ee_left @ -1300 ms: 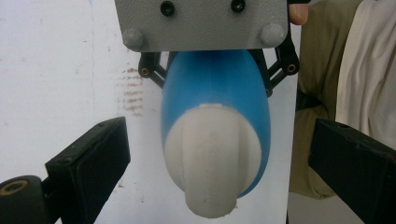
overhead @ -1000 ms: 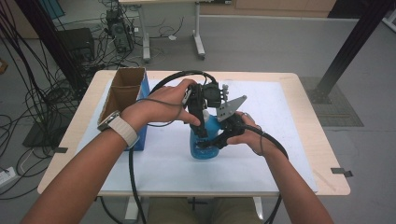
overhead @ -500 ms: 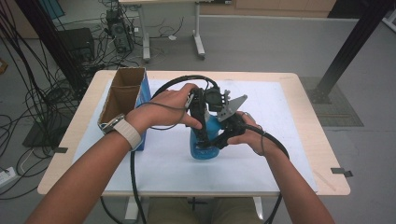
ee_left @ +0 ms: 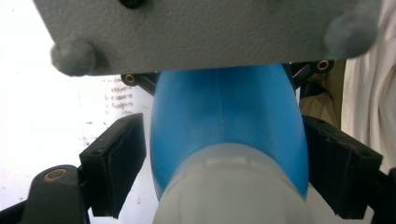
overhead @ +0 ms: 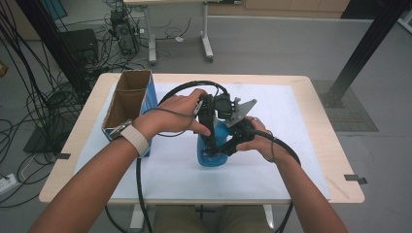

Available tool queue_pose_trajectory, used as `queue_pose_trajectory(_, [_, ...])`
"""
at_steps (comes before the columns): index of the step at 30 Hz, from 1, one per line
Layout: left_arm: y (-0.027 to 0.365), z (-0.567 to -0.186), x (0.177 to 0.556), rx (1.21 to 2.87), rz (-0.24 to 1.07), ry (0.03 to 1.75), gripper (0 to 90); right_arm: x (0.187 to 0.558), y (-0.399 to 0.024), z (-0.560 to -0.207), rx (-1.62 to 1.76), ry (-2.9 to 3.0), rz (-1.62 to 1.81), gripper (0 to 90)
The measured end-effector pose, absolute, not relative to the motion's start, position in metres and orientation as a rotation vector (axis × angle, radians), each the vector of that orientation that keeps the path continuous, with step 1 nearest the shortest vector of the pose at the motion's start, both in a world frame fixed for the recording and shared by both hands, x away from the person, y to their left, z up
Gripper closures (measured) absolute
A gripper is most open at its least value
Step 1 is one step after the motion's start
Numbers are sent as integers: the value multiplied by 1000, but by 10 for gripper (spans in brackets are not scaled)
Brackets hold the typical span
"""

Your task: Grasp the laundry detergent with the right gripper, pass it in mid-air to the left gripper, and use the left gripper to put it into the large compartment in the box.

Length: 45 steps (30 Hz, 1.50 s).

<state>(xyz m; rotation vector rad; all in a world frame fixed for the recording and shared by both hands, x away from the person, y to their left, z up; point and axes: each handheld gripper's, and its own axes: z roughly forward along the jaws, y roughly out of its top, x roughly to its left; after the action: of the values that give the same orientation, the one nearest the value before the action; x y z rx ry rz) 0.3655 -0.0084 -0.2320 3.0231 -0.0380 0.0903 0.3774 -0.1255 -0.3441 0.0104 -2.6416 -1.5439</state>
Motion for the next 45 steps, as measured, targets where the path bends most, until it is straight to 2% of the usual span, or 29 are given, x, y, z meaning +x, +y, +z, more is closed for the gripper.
queue_pose_trajectory(29, [-6,-240,367,3033,61,-26,307,376,-123,-346,34,-2629,-1533,431])
queue_pose_trajectory(36, [-7,-241,366,3036,44,-36,359,376,-122,-346,37,-2633,-1522,431])
queue_pose_trajectory(45, [-6,-241,365,3033,45,-31,366,376,-122,-347,37,-2634,-1525,431])
